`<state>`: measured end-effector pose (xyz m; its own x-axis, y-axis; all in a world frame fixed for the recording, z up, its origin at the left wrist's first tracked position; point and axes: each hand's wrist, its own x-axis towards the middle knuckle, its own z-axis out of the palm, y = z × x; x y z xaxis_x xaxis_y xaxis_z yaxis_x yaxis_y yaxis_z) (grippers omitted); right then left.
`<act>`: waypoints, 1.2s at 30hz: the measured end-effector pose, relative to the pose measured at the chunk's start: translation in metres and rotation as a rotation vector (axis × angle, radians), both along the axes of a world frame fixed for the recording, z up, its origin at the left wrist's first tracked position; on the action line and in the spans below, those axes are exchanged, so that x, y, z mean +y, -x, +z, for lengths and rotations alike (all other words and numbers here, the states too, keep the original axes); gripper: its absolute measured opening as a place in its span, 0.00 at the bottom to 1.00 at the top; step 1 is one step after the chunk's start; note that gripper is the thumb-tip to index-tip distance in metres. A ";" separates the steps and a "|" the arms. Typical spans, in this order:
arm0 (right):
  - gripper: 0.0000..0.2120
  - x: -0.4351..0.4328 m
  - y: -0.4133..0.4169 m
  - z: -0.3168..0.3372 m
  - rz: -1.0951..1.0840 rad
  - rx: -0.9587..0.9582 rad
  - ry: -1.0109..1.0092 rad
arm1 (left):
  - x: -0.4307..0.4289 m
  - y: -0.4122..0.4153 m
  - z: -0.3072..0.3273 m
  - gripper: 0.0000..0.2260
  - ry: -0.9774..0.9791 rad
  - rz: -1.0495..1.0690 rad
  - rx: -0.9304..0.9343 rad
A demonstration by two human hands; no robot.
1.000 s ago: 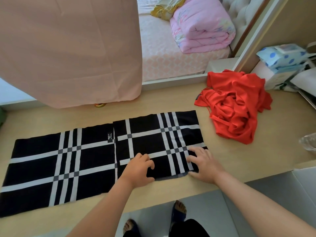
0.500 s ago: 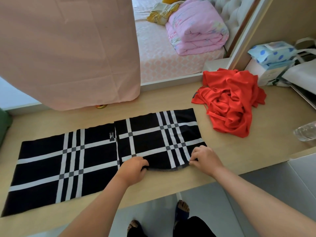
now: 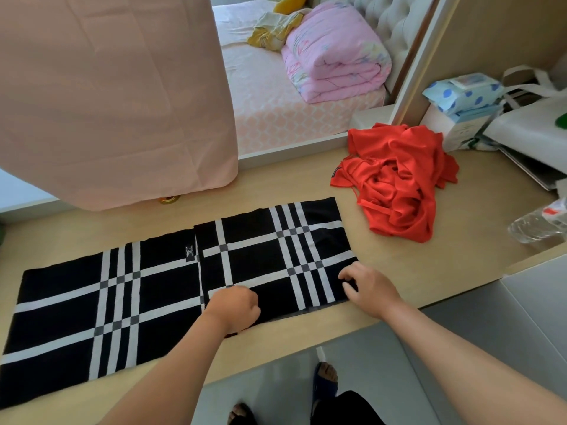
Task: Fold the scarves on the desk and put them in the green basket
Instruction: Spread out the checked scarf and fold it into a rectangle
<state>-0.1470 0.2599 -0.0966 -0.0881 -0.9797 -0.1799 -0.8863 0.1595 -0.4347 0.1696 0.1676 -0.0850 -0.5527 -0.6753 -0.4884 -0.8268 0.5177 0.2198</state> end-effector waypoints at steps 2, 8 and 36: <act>0.09 -0.002 0.008 0.001 -0.295 0.001 0.071 | -0.005 0.025 0.006 0.10 0.037 0.031 0.094; 0.13 -0.010 0.031 -0.008 -0.483 -0.058 -0.336 | -0.023 0.120 -0.002 0.17 0.139 -0.102 0.335; 0.09 -0.067 0.081 -0.018 -0.213 0.139 -0.132 | -0.141 0.292 -0.026 0.10 0.023 0.518 0.506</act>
